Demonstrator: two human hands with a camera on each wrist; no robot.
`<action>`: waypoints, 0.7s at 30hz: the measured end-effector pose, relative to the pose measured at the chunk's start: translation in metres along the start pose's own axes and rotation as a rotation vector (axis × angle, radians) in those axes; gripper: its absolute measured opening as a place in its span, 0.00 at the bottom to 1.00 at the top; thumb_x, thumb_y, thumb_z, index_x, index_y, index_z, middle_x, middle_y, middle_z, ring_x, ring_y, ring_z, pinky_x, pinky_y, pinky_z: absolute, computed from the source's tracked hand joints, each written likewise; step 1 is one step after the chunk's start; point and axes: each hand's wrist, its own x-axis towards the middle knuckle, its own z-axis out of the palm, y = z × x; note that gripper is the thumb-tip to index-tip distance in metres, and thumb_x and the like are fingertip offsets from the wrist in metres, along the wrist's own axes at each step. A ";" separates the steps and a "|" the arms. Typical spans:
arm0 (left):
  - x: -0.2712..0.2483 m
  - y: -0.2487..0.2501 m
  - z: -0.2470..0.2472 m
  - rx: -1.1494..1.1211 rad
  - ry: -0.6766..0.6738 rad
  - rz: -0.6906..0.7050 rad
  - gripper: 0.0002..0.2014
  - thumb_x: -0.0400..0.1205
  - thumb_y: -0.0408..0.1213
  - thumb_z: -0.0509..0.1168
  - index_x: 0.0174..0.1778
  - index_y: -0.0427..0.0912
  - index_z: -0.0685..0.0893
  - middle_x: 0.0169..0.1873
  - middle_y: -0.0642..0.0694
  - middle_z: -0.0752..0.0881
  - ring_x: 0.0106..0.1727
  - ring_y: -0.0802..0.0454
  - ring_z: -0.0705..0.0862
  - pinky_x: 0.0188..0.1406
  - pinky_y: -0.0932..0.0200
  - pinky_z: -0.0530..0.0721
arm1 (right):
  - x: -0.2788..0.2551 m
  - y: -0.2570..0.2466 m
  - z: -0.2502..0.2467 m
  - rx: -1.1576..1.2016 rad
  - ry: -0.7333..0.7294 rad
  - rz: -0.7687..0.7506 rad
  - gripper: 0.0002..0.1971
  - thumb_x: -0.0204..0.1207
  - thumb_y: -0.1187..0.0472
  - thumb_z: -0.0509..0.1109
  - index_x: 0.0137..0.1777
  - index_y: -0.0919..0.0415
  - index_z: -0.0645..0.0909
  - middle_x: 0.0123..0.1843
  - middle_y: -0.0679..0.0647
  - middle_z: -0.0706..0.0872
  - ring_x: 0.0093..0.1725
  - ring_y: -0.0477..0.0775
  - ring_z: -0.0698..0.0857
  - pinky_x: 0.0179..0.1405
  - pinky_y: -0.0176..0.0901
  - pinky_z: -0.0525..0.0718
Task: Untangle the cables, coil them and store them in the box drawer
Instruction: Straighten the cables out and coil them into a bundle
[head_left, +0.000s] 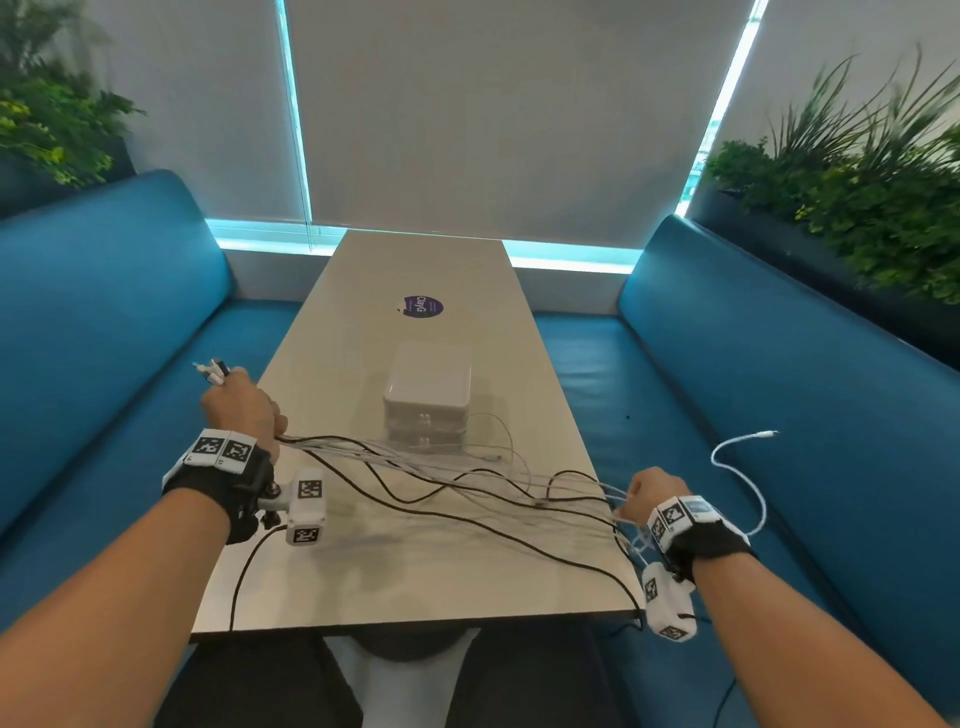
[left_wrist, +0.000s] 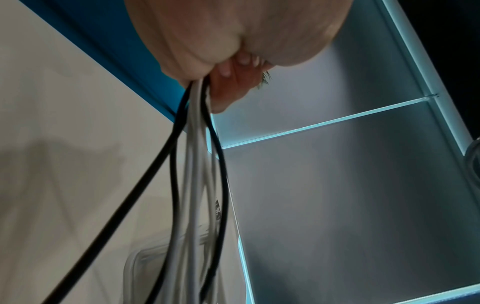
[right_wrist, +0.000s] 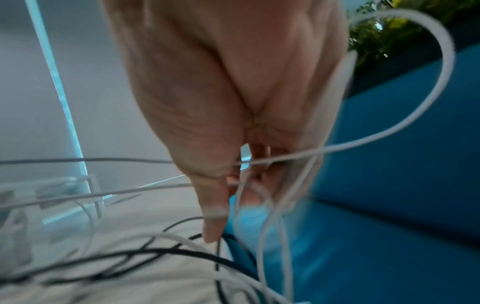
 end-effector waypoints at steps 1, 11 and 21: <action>-0.001 -0.001 0.001 0.000 -0.004 -0.001 0.10 0.83 0.41 0.56 0.36 0.47 0.71 0.25 0.50 0.68 0.20 0.54 0.65 0.19 0.68 0.63 | 0.001 0.002 0.003 0.021 0.007 0.024 0.14 0.70 0.50 0.80 0.43 0.61 0.86 0.41 0.55 0.89 0.41 0.54 0.88 0.36 0.43 0.87; 0.003 0.003 -0.005 0.019 0.005 0.015 0.10 0.83 0.39 0.56 0.34 0.47 0.69 0.24 0.49 0.68 0.19 0.54 0.65 0.18 0.70 0.63 | -0.008 0.018 0.015 0.044 0.176 0.110 0.13 0.79 0.59 0.71 0.57 0.66 0.76 0.58 0.64 0.83 0.52 0.64 0.86 0.51 0.51 0.87; 0.003 0.000 0.003 0.006 -0.032 -0.014 0.11 0.82 0.42 0.57 0.33 0.48 0.70 0.22 0.51 0.66 0.16 0.55 0.63 0.19 0.68 0.62 | -0.018 0.011 0.019 -0.082 -0.139 0.086 0.28 0.87 0.42 0.48 0.69 0.59 0.82 0.71 0.58 0.83 0.67 0.59 0.82 0.65 0.45 0.76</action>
